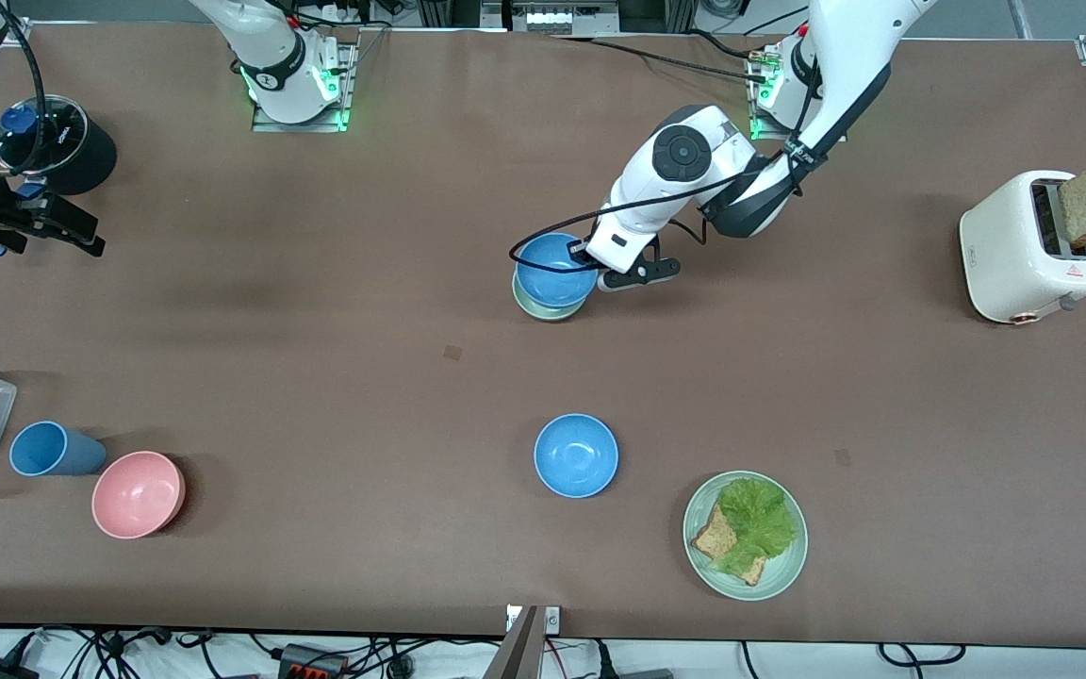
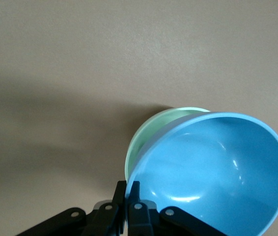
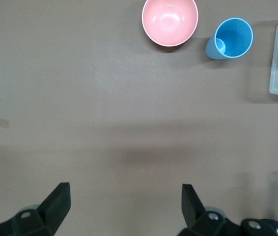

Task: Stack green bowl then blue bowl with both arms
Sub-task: 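Open the left gripper and release the blue bowl onto the green bowl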

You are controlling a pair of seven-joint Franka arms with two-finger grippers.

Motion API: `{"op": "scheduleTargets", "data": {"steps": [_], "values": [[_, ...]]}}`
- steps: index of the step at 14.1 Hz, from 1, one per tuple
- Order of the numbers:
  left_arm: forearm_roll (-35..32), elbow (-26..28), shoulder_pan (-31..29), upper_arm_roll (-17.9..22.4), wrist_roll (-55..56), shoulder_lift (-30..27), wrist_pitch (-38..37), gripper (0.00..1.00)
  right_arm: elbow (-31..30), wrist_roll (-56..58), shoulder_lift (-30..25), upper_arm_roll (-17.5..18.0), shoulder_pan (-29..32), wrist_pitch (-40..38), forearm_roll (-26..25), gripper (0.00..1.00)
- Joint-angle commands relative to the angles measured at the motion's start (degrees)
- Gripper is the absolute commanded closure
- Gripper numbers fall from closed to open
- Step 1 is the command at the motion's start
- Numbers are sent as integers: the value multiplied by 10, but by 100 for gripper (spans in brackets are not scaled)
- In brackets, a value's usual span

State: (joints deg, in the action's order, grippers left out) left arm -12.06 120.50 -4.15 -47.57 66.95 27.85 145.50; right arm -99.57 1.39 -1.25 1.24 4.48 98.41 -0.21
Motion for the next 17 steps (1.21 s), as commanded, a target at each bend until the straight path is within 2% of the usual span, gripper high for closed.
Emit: {"op": "scheduleTargets", "data": {"steps": [1, 17], "values": [[-43, -2, 6, 5, 31, 12, 10, 100, -1, 11, -3, 4, 9, 4, 1, 0], [-74, -26, 16, 11, 32, 39, 3, 99, -1, 11, -5, 3, 9, 2, 1, 0]]}}
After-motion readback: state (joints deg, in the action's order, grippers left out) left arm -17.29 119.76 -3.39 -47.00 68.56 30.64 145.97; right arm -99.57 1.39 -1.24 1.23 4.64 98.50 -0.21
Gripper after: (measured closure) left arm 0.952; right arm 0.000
